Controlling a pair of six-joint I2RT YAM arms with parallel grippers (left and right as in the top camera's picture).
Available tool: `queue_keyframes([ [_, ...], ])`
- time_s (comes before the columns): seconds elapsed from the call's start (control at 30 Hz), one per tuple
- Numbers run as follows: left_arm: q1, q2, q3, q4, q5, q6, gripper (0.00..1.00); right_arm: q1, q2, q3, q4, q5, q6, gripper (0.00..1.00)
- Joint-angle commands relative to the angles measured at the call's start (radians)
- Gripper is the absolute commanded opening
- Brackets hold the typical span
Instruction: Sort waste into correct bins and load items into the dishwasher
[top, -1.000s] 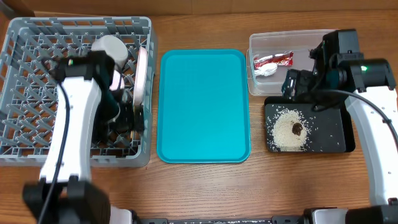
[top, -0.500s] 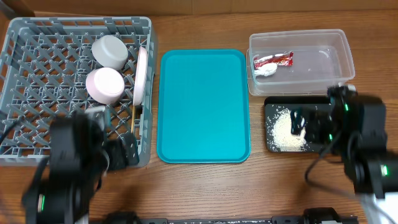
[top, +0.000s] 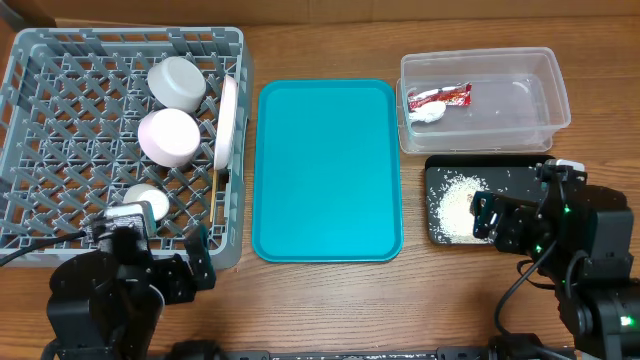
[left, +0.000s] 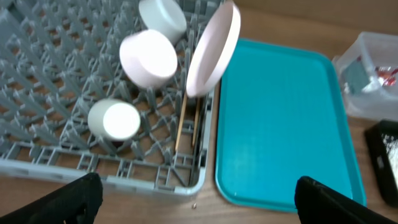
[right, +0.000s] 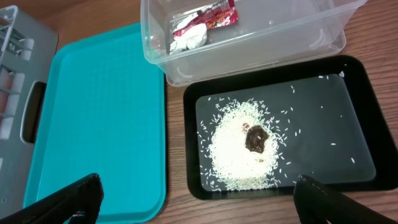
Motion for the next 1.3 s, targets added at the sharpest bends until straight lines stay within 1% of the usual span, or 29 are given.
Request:
queue_keyframes([
  [0.0,-0.003,-0.002,-0.006,-0.027,-0.011,-0.009,1.00,-0.002,0.000,-0.008,0.004,0.017,0.007,1.00],
  [0.23,-0.003,-0.002,-0.006,-0.092,-0.011,-0.009,1.00,-0.002,0.003,-0.008,0.003,0.016,0.007,1.00],
  [0.63,-0.003,-0.002,-0.006,-0.095,-0.011,-0.009,1.00,-0.002,0.002,-0.009,0.004,0.017,0.007,1.00],
  [0.93,-0.003,-0.002,-0.006,-0.095,-0.011,-0.009,1.00,-0.002,-0.094,-0.028,0.016,0.080,-0.005,1.00],
  [1.07,-0.003,-0.002,-0.006,-0.095,-0.011,-0.009,1.00,-0.001,-0.179,-0.086,0.113,0.108,-0.009,1.00],
  [1.17,-0.003,-0.002,-0.006,-0.095,-0.011,-0.009,1.00,0.000,-0.258,-0.172,0.223,0.113,-0.009,1.00],
  [1.27,-0.003,-0.002,-0.006,-0.095,-0.011,-0.009,1.00,0.020,-0.352,-0.298,0.357,0.113,-0.008,1.00],
])
